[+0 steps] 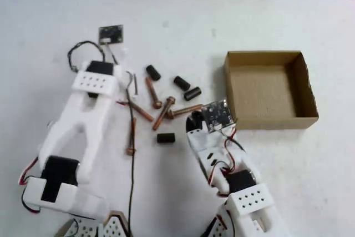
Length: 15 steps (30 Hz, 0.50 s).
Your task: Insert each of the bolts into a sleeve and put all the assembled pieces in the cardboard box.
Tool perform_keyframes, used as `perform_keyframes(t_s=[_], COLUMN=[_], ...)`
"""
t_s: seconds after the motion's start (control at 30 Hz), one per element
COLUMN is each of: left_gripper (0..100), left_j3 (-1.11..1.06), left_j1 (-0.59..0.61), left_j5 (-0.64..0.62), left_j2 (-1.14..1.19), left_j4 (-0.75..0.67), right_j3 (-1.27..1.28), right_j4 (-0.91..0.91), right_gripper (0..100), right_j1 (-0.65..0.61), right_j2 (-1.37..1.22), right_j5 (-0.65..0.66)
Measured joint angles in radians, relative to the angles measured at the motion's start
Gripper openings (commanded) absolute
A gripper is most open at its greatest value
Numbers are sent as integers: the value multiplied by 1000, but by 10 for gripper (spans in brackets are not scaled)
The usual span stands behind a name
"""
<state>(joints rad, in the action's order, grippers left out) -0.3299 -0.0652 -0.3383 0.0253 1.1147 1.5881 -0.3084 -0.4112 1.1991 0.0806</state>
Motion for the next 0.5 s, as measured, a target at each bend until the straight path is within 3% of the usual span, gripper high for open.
perform_keyframes(t_s=[0.1,0.3,0.5], left_gripper=[45,249,247], left_j3=[0,0,-60], left_j1=[-8,-6,-6], left_j5=[-106,-288,-385], left_j2=[0,0,0], left_j4=[0,0,-5], right_j3=[0,0,0], right_j4=[0,0,2], right_gripper=[16,16,16], right_j1=[-3,-5,-5], right_j2=[0,0,0], right_j5=[3,9,9])
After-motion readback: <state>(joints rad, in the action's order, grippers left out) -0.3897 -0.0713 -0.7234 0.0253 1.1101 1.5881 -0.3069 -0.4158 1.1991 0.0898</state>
